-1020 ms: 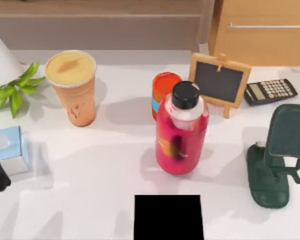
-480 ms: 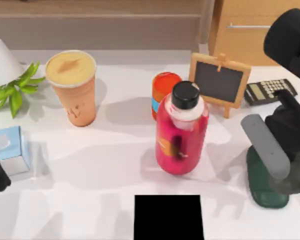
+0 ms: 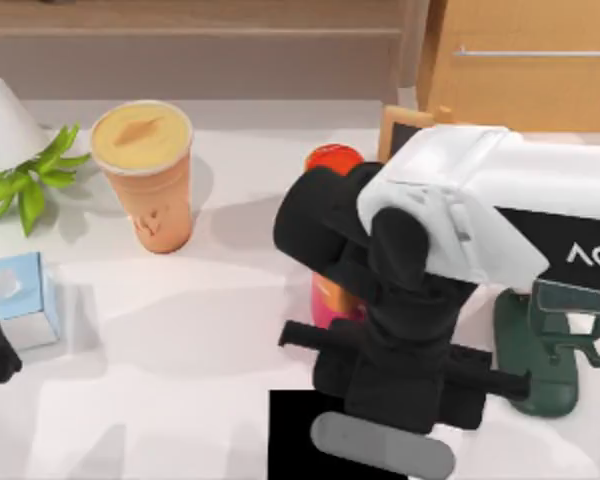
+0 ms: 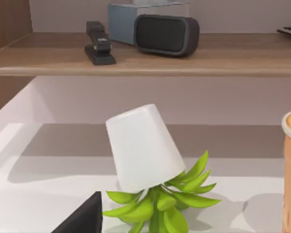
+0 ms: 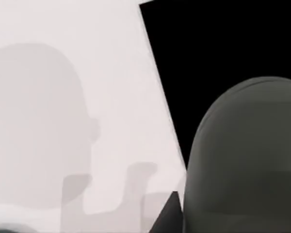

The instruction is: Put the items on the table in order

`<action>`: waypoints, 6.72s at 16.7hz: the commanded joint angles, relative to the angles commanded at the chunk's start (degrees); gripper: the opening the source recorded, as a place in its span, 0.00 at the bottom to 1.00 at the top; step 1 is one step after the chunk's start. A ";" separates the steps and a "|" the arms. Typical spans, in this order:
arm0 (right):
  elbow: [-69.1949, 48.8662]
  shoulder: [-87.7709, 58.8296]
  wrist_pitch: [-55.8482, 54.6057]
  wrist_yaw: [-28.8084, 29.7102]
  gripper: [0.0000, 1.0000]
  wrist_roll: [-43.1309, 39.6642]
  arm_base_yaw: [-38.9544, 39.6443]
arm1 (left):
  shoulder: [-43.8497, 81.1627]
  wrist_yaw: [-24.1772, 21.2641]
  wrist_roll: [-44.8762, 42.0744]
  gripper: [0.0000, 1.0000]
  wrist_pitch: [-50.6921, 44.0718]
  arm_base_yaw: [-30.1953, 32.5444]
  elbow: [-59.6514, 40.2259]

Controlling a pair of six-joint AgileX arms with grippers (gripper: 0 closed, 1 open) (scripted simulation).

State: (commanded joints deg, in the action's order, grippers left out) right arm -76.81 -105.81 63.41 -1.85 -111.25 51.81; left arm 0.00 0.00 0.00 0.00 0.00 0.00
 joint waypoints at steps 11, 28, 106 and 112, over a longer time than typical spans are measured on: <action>-0.40 -7.79 -9.13 1.33 0.00 -10.83 4.85 | 0.00 0.00 0.00 1.00 0.00 0.00 0.00; 0.72 -8.82 -11.32 1.42 0.60 -10.96 5.11 | 0.00 0.00 0.00 1.00 0.00 0.00 0.00; -3.41 -16.61 -15.59 1.98 0.00 62.51 -81.51 | 0.00 0.00 0.00 1.00 0.00 0.00 0.00; -3.66 -14.98 -14.32 1.33 0.00 63.12 -81.34 | 0.00 0.00 0.00 1.00 0.00 0.00 0.00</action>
State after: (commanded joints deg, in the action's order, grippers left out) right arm -80.46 -120.79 49.09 -0.52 -48.13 -29.53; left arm 0.00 0.00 0.00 0.00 0.00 0.00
